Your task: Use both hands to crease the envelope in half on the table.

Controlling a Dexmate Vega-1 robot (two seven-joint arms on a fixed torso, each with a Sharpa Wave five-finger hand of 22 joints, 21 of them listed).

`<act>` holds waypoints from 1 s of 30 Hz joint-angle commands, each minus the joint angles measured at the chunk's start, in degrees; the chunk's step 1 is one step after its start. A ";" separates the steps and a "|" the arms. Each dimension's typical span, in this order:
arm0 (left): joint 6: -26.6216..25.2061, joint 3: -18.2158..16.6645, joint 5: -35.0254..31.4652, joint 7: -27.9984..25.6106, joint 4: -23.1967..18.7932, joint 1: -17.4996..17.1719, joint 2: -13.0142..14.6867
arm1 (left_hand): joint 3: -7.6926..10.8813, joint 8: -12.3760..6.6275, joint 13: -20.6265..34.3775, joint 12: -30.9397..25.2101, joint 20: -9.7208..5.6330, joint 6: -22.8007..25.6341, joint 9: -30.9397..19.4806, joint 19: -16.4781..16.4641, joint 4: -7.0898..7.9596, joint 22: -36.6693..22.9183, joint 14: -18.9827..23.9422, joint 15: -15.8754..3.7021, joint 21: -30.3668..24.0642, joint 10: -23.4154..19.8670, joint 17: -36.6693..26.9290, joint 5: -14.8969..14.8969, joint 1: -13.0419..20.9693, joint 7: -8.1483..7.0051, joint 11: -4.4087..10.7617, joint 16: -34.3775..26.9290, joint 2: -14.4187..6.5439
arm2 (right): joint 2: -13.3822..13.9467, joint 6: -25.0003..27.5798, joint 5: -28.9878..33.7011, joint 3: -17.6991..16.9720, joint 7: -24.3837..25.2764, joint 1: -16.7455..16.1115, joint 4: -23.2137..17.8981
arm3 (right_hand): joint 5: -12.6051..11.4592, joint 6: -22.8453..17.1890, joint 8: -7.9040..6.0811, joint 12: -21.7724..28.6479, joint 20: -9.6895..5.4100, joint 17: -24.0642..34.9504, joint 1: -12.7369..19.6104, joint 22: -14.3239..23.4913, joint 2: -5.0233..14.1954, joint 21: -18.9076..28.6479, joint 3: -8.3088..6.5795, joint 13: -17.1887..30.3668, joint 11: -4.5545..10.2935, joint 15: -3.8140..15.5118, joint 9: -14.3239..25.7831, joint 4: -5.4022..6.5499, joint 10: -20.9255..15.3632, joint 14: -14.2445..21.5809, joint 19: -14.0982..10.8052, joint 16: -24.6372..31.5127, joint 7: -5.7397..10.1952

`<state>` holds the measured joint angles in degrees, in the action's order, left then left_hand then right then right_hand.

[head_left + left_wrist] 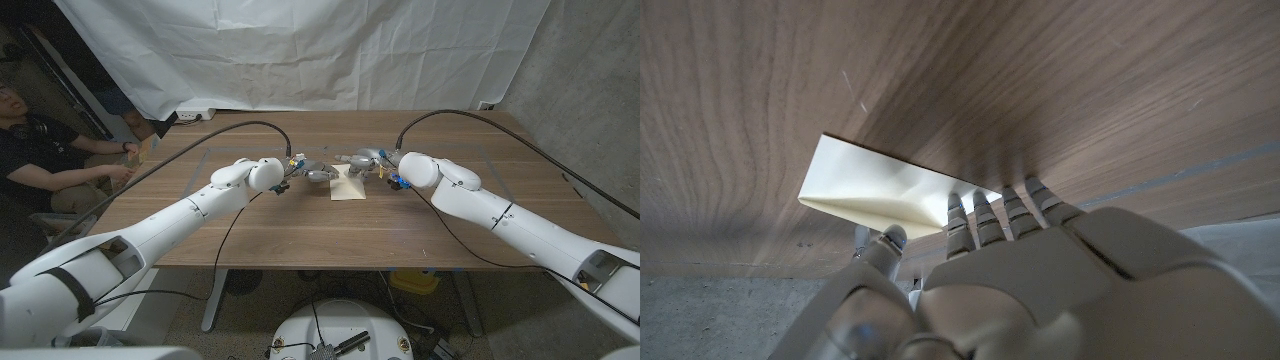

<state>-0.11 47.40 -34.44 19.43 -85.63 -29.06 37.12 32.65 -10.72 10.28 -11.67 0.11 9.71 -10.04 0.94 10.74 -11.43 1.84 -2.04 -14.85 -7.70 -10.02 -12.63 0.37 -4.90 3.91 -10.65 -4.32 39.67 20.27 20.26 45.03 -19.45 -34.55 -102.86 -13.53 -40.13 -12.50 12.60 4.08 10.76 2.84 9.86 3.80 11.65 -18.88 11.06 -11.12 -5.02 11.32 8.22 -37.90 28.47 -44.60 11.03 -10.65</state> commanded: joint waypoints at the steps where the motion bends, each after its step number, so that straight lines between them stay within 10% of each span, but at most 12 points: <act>1: -0.23 -0.24 -0.02 0.03 -0.72 -0.41 0.35 | -0.25 0.23 0.30 0.09 -0.31 -0.18 -0.28 0.22 0.05 -0.21 -0.32 -1.70 -0.20 0.16 -0.06 -0.33 -0.15 -0.08 -0.03 0.22 -5.16 | -0.35 1.18 -1.17 0.50 -1.04 -0.62 0.44 | 0.00 -0.62 -0.06 0.14 -0.08 0.10 -0.67 0.20 0.12 0.33 0.27 0.15 0.02 0.00 0.11 0.20 -0.53 0.59 -0.39 0.25 -0.45; 30: -0.07 -0.89 0.20 -0.60 -1.99 -1.51 1.60 | -0.36 0.21 0.31 0.14 -0.30 -0.37 -0.28 0.32 0.06 -0.21 -0.32 -1.68 -0.16 0.25 -0.06 -0.35 -0.14 -0.11 0.01 0.21 -5.23 | 1.05 4.32 1.23 1.34 -1.29 -0.82 -4.40 | -0.18 -0.53 0.18 -0.08 0.05 0.04 -0.75 0.19 -0.03 0.07 0.59 0.15 -0.02 -0.26 0.11 0.20 -0.48 0.39 -0.23 -0.03 -0.58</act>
<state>-0.33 46.68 -34.26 19.28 -87.46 -30.35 38.49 32.48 -10.72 10.36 -11.68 0.11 9.61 -10.04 0.94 10.92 -11.34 1.84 -2.04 -14.84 -7.71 -10.01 -12.63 0.37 -5.01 3.91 -10.65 -4.32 39.30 24.12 20.57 47.04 -21.67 -34.38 -103.04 -13.53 -40.12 -12.50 12.60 4.04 10.66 2.61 9.56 3.57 11.43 -18.64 11.06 -11.12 -5.02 11.32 8.45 -37.89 28.46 -44.58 11.02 -10.65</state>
